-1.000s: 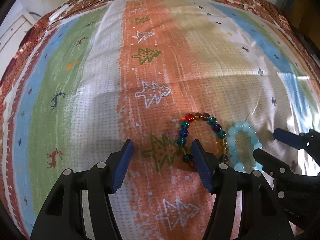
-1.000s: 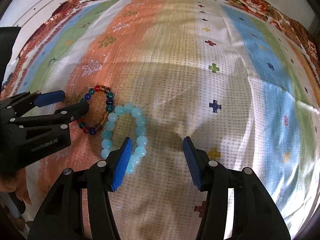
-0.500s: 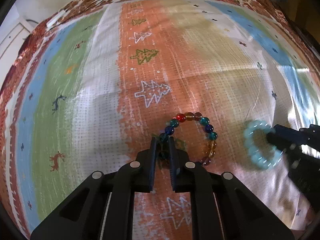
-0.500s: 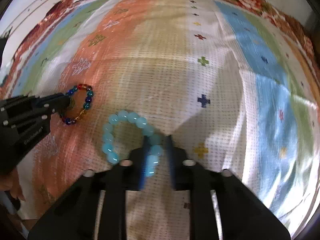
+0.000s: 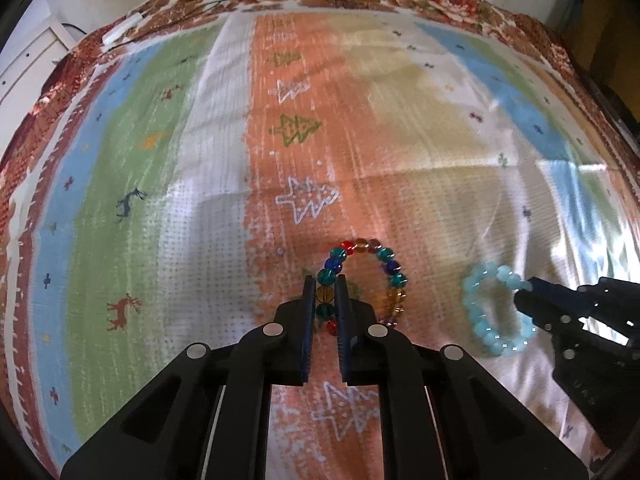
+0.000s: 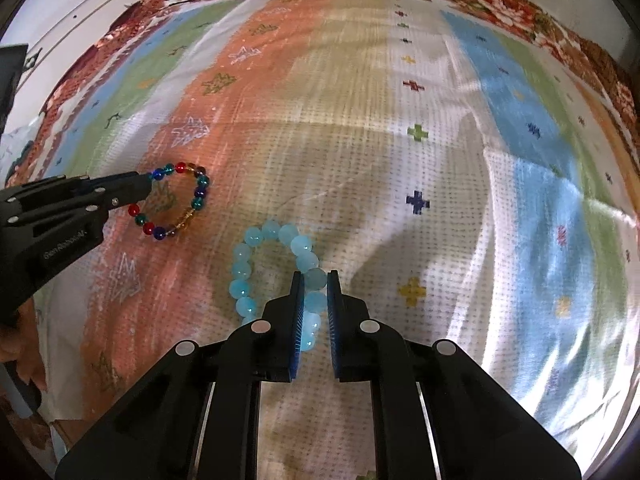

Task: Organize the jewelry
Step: 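Grasp the multicolour bracelet with the left tool while the right tool grasps the light-blue bracelet, then carry both bracelets over the silver tin and open both tools to release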

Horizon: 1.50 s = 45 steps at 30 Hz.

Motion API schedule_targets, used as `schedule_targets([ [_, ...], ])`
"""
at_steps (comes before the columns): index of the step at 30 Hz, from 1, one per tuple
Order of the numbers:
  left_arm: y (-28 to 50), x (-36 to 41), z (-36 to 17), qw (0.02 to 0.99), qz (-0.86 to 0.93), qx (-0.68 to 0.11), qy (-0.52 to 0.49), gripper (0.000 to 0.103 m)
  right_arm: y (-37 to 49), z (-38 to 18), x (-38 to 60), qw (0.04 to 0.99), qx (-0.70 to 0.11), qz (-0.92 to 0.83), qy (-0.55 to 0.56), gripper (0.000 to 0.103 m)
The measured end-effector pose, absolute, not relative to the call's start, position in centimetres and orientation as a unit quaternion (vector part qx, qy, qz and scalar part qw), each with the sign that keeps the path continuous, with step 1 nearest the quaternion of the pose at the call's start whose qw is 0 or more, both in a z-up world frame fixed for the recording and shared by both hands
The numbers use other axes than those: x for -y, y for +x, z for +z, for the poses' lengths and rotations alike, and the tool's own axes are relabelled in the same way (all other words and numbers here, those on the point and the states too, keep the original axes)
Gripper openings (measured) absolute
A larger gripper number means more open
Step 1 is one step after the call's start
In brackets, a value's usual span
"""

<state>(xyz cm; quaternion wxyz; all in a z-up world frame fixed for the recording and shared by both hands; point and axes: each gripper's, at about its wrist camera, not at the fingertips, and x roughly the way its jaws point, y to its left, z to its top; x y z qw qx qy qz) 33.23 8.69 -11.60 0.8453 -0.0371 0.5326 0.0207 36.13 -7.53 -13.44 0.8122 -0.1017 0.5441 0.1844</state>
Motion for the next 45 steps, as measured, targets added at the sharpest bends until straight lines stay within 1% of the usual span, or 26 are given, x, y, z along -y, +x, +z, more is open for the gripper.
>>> schedule_targets([
  [5, 32.6, -8.0, -10.3, 0.853, 0.020, -0.521, -0.032, 0.009, 35.3, -12.2, 7.2, 0.821, -0.527, 0.185, -0.116, 0.012],
  [13, 31.4, -7.6, -8.5, 0.861, 0.017, -0.506, -0.044, 0.009, 34.7, -9.9, 7.4, 0.832, -0.512, 0.191, -0.094, 0.012],
  [22, 29.9, -7.4, -6.9, 0.870, 0.015, -0.490, -0.047, 0.009, 33.0, -8.4, 8.2, 0.842, -0.493, 0.194, -0.101, 0.012],
  [28, 28.7, -7.3, -5.4, 0.876, 0.009, -0.478, -0.060, 0.009, 31.8, -7.0, 9.2, 0.850, -0.483, 0.194, -0.087, 0.012],
  [45, 25.3, -4.9, -1.8, 0.897, -0.012, -0.438, -0.054, 0.009, 27.5, -3.0, 9.8, 0.865, -0.440, 0.226, -0.089, 0.012],
])
